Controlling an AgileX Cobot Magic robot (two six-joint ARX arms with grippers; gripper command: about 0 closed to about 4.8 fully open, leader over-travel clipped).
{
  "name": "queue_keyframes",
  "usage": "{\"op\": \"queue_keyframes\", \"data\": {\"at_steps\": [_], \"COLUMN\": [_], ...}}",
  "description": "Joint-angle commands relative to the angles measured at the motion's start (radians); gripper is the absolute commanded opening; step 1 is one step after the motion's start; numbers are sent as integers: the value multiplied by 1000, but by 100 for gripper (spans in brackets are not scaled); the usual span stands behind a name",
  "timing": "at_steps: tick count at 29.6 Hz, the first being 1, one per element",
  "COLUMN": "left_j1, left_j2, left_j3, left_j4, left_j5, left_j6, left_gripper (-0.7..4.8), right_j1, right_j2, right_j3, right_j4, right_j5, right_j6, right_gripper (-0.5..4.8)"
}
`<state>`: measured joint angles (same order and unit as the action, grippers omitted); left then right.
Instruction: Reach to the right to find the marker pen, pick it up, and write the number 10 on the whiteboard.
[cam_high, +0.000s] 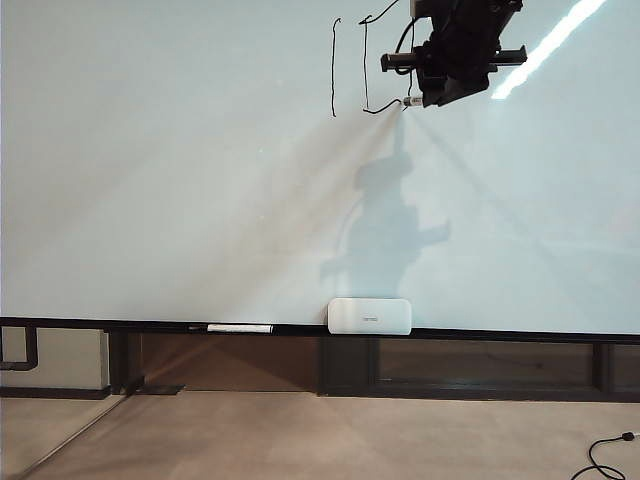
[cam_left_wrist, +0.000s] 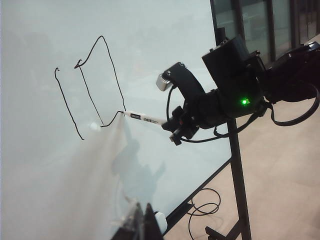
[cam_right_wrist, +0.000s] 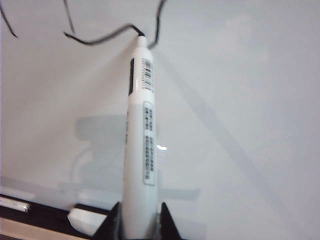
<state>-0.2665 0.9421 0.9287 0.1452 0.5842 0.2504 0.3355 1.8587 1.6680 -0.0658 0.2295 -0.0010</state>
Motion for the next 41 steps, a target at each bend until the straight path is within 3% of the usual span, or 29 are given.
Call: {"op": "queue_keyframes", "data": {"at_steps": [1,21,35,41], "left_j1": [0,0,0,0], "left_j2": [-16,-22,-55,-117], "left_j3": [6,6,6,6], "left_j4": [10,-29,-114,-213], "left_j5": [7,-6,-457,-569], "left_j6": [1,-4,11,-24], "left_gripper": [-6,-6,-6,-6], "right_j1": [-5,-8,-11,-19], "right_j2": [-8,-76,-198,-301], "right_j3": [5,5,5,5], "right_j4": [6,-45,-98,-194], "right_j5": [31,16,19,19], "right_j6": [0,1,4,5], "right_gripper": [-3,-3,-3,-3]}}
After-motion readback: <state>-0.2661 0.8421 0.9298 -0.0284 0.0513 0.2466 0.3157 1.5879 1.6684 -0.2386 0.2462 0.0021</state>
